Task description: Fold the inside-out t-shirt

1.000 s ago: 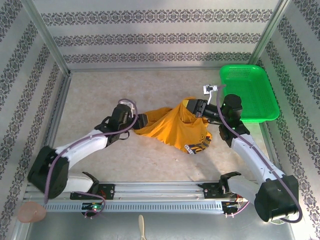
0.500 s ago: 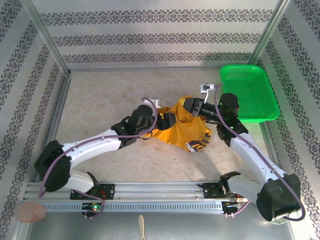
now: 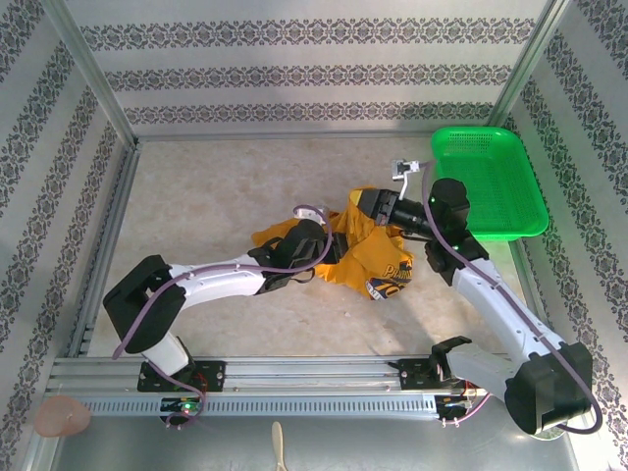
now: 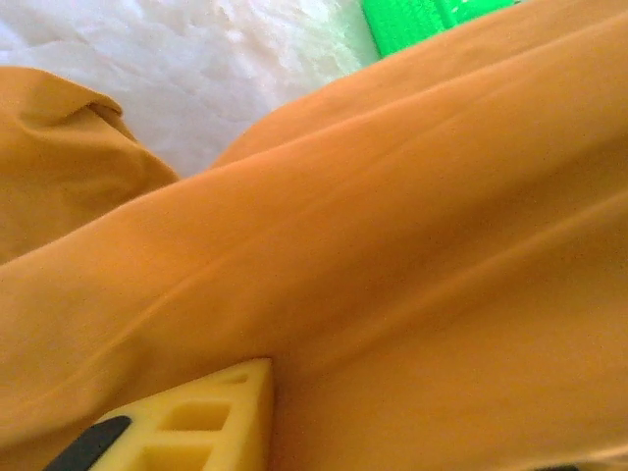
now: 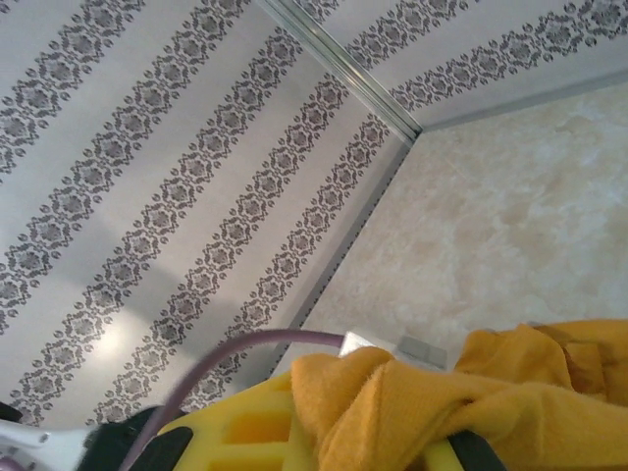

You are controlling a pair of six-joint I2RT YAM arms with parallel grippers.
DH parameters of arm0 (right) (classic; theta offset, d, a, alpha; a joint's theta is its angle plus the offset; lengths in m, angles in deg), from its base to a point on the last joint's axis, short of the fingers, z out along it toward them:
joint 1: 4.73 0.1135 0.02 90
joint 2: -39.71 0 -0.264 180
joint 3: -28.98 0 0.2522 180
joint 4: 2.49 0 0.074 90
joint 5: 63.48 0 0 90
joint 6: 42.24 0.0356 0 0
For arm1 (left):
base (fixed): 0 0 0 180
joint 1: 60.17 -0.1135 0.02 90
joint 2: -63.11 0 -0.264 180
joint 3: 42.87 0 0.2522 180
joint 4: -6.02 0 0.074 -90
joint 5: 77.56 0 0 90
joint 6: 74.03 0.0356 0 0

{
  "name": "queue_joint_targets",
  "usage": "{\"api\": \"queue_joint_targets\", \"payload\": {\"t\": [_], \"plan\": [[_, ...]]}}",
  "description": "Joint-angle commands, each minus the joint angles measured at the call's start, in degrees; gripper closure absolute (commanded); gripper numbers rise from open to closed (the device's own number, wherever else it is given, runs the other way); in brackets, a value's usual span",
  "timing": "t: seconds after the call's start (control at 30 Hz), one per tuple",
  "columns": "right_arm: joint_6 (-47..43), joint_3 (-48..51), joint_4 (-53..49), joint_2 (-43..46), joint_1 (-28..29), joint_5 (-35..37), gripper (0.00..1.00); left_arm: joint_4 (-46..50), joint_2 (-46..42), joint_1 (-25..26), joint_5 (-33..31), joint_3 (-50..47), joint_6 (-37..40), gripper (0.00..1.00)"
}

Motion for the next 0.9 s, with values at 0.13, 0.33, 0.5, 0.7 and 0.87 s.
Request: {"api": "queue_joint_targets", "payload": {"t": [0.13,0.33,0.5,0.7,0.87], "plan": [[0.64,-1.58,3.45,2.22,-0.88,-1.73,1.0,-3.5,-5.91,-0.15,0.71,-2.77,10.31,0.52],[0.49,0.52,3.71,2.54,-0.98,-0.82,1.0,-2.55,-16.74,0.19,4.68,-4.17,14.45,0.59],[0.48,1.16,3.67,2.68,-1.02,-0.51,1.0,-8.25,-19.66,1.06,7.65,-4.59,13.84,0.61],[0.63,1.06,3.56,2.79,-1.0,-0.32,1.0,-10.54,-14.32,1.49,11.25,-0.8,12.59,0.67],[0.62,1.14,3.59,2.75,-1.02,-0.43,1.0,-13.55,-11.14,1.62,12.0,-0.61,11.02,0.67]]}}
